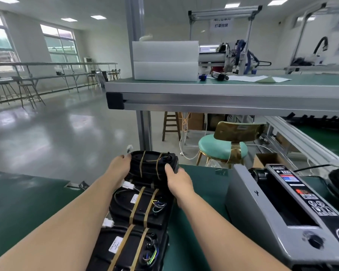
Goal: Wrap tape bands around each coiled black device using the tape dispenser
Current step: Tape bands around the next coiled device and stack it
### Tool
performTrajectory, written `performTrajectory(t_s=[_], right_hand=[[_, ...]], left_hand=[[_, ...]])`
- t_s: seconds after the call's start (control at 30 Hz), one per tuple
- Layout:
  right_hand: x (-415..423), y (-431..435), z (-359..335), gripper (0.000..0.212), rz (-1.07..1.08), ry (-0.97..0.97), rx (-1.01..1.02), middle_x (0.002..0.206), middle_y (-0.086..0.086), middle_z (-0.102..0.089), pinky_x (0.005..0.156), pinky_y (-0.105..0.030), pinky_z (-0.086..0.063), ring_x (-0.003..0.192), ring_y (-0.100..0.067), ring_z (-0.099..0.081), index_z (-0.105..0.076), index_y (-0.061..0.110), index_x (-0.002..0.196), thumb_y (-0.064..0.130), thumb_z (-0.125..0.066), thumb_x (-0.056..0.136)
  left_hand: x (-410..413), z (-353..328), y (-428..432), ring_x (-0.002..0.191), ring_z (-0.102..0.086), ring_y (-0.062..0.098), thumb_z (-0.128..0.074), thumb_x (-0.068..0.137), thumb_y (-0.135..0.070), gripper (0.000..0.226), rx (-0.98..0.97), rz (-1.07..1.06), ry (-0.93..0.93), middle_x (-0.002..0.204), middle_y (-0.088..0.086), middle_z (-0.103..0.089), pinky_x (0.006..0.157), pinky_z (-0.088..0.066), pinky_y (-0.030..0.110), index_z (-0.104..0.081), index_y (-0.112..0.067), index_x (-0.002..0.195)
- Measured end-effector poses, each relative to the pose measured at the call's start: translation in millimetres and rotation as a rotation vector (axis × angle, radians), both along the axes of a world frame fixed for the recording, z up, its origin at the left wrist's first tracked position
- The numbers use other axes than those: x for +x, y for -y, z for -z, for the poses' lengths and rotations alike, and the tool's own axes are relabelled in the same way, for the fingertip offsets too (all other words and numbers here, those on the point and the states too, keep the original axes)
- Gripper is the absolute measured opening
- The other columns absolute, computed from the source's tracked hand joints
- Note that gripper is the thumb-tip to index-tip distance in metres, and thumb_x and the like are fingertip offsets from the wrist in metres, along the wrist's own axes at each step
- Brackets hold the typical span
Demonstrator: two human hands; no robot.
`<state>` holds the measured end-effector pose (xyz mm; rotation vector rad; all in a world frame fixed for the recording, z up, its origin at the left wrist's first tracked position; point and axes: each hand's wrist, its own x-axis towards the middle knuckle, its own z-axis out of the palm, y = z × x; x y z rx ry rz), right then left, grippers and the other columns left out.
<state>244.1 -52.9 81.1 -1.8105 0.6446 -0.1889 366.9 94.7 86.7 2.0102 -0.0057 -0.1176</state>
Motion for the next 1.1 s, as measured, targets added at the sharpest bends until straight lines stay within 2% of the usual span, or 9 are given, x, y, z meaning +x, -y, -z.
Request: performTrajectory(t_s=[0.1,0.2,0.27,0.37,0.57,0.73,0.9,1.0,1.1], right_hand=[[-18.5,0.5,-11.1,0.065,0.022,0.035,-0.029,0.155,-0.011,-0.035,0.113,-0.042,-0.033,0.141,-0.031,-0.037,-0.031,0.012,0.153,0.050,-0.039,0.102],[-45.3,-0.5,-24.6,0.059,-0.013,0.101,-0.107,0.154,-0.008,-0.038,0.111,-0.039,-0.035,0.139,-0.027,-0.040,-0.034,0.013,0.152,0.044,-0.040,0.102],[-66.9,-2.5,-35.5,0.056,-0.028,0.172,-0.123,0.150,-0.006,-0.043,0.111,-0.037,-0.037,0.134,-0.023,-0.044,-0.038,0.014,0.150,0.041,-0.044,0.101],[-103.2,-3.9,-60.1,0.047,-0.063,0.299,-0.187,0.143,-0.004,-0.050,0.111,-0.033,-0.037,0.130,-0.019,-0.047,-0.045,0.015,0.144,0.029,-0.051,0.100],[-205.2,33.2,-90.9,0.031,-0.006,0.549,-0.283,0.115,0.004,-0.066,0.098,-0.031,-0.049,0.107,-0.008,-0.060,-0.065,0.023,0.123,0.017,-0.059,0.093],[-286.5,109.5,-86.0,0.017,0.181,0.475,-0.326,0.094,0.008,-0.073,0.082,-0.033,-0.054,0.087,-0.008,-0.066,-0.075,0.021,0.102,0.017,-0.064,0.090],[-334.8,176.5,-76.1,0.014,0.295,0.399,-0.401,0.088,0.004,-0.075,0.085,-0.037,-0.054,0.088,-0.013,-0.068,-0.076,0.016,0.096,0.013,-0.066,0.087],[-355.3,216.5,-66.4,0.014,0.344,0.352,-0.469,0.087,0.009,-0.074,0.083,-0.027,-0.052,0.085,-0.009,-0.066,-0.076,0.020,0.092,0.012,-0.066,0.087],[-368.3,259.4,-54.6,0.015,0.448,0.292,-0.532,0.087,0.013,-0.070,0.081,-0.018,-0.049,0.086,-0.010,-0.064,-0.076,0.021,0.093,0.012,-0.065,0.087]], left_hand=[[-20.0,-10.2,3.5,0.089,-0.056,0.027,-0.034,0.103,-0.027,0.032,0.005,-0.045,0.092,0.098,0.011,-0.061,0.079,-0.043,0.039,-0.057,-0.005,0.099],[-58.2,-25.6,11.6,0.072,-0.051,0.021,-0.041,0.100,-0.024,0.026,-0.072,-0.048,0.191,0.077,0.003,-0.056,0.067,-0.040,0.033,-0.059,-0.011,0.086],[-90.9,-39.9,22.0,0.078,-0.056,0.016,-0.048,0.098,-0.023,0.020,-0.155,-0.022,0.265,0.081,-0.006,-0.060,0.074,-0.048,0.033,-0.067,-0.016,0.095],[-145.6,-66.1,48.9,0.099,-0.064,0.022,-0.054,0.097,-0.016,0.016,-0.306,0.086,0.333,0.099,0.005,-0.069,0.093,-0.052,0.039,-0.070,-0.017,0.094],[-264.3,-97.7,104.6,0.084,-0.067,0.005,-0.058,0.093,-0.010,0.024,-0.503,0.310,0.396,0.087,-0.006,-0.073,0.067,-0.052,0.016,-0.074,-0.025,0.085],[-342.3,-91.5,169.7,0.091,-0.066,0.008,-0.055,0.092,-0.001,0.024,-0.475,0.515,0.306,0.094,-0.003,-0.071,0.077,-0.053,0.019,-0.071,-0.019,0.093],[-392.2,-81.4,230.7,0.101,-0.062,0.008,-0.057,0.094,-0.007,0.022,-0.381,0.641,0.275,0.109,-0.001,-0.066,0.092,-0.052,0.029,-0.066,-0.019,0.109],[-409.9,-72.0,265.8,0.104,-0.060,0.004,-0.059,0.093,-0.011,0.025,-0.311,0.722,0.233,0.113,-0.007,-0.063,0.095,-0.049,0.025,-0.062,-0.025,0.113],[-419.0,-60.2,307.4,0.106,-0.054,0.008,-0.055,0.095,-0.015,0.034,-0.229,0.769,0.048,0.110,-0.016,-0.057,0.085,-0.043,0.022,-0.056,-0.027,0.127]])
